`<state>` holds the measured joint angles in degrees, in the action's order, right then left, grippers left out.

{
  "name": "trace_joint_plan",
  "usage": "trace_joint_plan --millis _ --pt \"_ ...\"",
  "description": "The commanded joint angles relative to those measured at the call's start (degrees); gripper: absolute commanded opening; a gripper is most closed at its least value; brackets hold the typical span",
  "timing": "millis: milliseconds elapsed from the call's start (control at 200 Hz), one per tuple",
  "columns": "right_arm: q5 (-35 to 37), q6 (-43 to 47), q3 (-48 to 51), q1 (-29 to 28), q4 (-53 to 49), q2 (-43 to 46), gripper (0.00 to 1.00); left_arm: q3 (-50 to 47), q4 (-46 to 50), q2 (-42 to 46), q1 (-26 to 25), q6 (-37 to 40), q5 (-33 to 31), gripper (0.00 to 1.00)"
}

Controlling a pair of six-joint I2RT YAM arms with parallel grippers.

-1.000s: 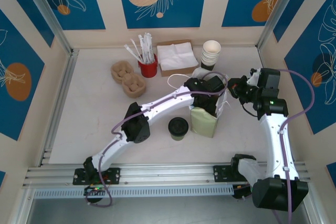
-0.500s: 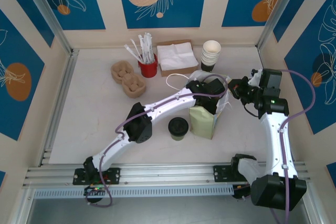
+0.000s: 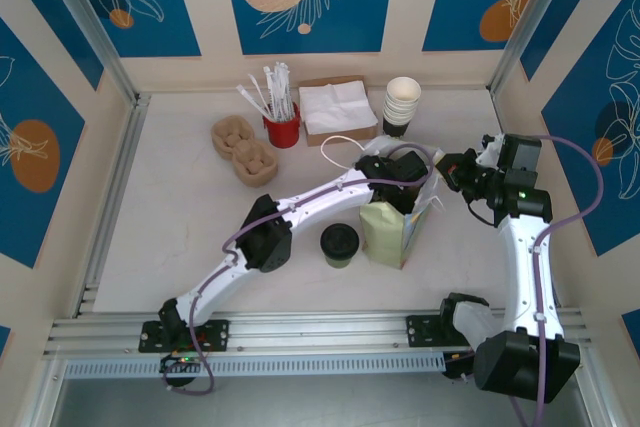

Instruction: Pack the takeout coffee

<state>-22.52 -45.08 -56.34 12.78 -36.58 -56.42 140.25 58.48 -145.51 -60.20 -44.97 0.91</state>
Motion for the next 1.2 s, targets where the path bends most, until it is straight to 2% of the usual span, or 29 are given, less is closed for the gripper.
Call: trace_joint_plan --millis 0,850,1000,1195 --pt "-1.47 1.4 0.95 0.32 -0.34 1.16 0.0 -1.64 1.64 -4.75 0.35 -0.86 2.16 0.45" --pt "-1.91 0.98 1.49 0.5 -0.86 2.78 0.0 -2.66 0.93 -9.28 0.01 0.06 0.58 0.45" --pt "-1.9 1.06 1.36 0.67 -1.04 3.14 0.0 -2.39 0.63 -5.54 0.0 0.8 -0.55 0.46" --pt "-1.19 1.53 0.77 0.92 -1.17 3.25 0.0 -1.66 -0.98 3.54 0.02 2.08 -0.95 0.52"
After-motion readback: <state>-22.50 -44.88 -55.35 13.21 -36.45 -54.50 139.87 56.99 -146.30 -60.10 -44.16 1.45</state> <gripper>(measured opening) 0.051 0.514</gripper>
